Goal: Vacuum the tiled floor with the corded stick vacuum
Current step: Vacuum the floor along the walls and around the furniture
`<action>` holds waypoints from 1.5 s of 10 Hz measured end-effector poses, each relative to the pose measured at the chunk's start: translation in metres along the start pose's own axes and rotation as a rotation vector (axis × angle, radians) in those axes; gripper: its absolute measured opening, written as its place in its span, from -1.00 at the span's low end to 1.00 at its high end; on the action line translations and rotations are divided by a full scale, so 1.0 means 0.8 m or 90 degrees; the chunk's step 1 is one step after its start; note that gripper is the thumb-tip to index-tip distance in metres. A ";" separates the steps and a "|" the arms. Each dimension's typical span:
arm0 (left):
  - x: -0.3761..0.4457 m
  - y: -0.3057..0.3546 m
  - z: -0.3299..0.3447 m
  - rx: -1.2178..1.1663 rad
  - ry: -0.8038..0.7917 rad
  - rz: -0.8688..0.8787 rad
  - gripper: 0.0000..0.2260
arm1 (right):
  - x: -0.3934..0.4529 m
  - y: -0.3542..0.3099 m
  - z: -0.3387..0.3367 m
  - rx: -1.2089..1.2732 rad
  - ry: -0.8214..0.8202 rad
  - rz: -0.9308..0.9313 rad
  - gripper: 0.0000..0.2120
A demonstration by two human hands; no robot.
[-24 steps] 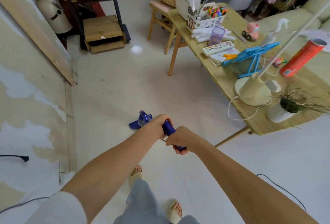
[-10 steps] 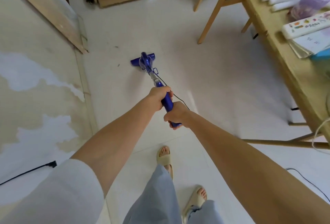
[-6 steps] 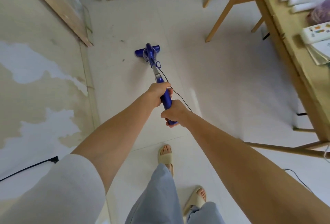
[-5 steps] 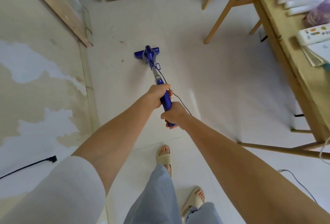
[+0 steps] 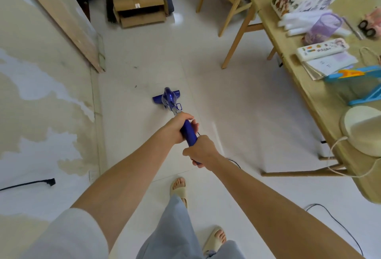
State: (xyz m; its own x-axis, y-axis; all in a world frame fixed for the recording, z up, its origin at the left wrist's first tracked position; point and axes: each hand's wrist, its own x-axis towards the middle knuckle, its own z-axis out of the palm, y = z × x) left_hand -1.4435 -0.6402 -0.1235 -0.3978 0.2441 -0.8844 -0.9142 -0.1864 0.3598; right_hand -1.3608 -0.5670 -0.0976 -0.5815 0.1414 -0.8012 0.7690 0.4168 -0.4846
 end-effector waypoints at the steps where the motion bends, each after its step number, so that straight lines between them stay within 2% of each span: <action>1: -0.034 -0.040 0.029 -0.016 0.007 0.018 -0.90 | -0.035 0.031 -0.024 -0.055 -0.039 -0.006 -0.68; 2: -0.069 -0.088 0.063 0.034 0.050 0.057 -0.76 | -0.073 0.066 -0.049 -0.098 -0.057 -0.004 -0.77; 3: -0.102 -0.134 0.093 0.074 0.121 0.106 -0.72 | -0.116 0.100 -0.073 -0.132 -0.052 -0.018 -0.83; 4: -0.125 -0.175 0.108 0.070 0.157 0.125 -0.58 | -0.151 0.131 -0.093 -0.141 -0.045 -0.024 -0.78; 5: -0.147 -0.210 0.127 0.035 0.147 0.131 -0.56 | -0.177 0.158 -0.110 -0.181 -0.043 -0.030 -0.80; 6: -0.182 -0.241 0.143 -0.009 0.093 0.118 -0.74 | -0.198 0.185 -0.130 -0.178 -0.035 -0.030 -0.85; 7: -0.170 -0.257 0.151 0.137 0.145 0.219 -0.71 | -0.208 0.197 -0.143 -0.213 -0.024 -0.040 -0.89; 8: -0.187 -0.274 0.160 0.154 0.183 0.213 -0.63 | -0.209 0.210 -0.142 -0.215 -0.019 -0.031 -0.92; 9: -0.164 -0.289 0.166 0.159 0.139 0.195 -0.61 | -0.205 0.226 -0.136 -0.212 -0.010 -0.024 -0.91; 10: -0.137 -0.288 0.154 0.127 0.147 0.177 -0.66 | -0.197 0.238 -0.129 -0.208 -0.005 -0.035 -0.89; 11: -0.147 -0.281 0.151 -0.046 0.145 0.152 -0.76 | -0.183 0.241 -0.118 -0.177 -0.014 -0.045 -0.87; 12: -0.140 -0.264 0.138 -0.009 0.107 0.090 -0.81 | -0.166 0.230 -0.109 -0.153 -0.030 -0.054 -0.85; 15: -0.075 -0.138 0.093 -0.032 0.107 0.113 -0.79 | -0.073 0.113 -0.091 -0.121 -0.057 -0.054 -0.85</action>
State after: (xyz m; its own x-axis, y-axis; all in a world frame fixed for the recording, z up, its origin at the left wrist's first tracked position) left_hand -1.3241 -0.5634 -0.0882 -0.5303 0.0420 -0.8468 -0.8241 -0.2602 0.5031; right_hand -1.2767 -0.4722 -0.0695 -0.6097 0.0215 -0.7923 0.6494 0.5867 -0.4838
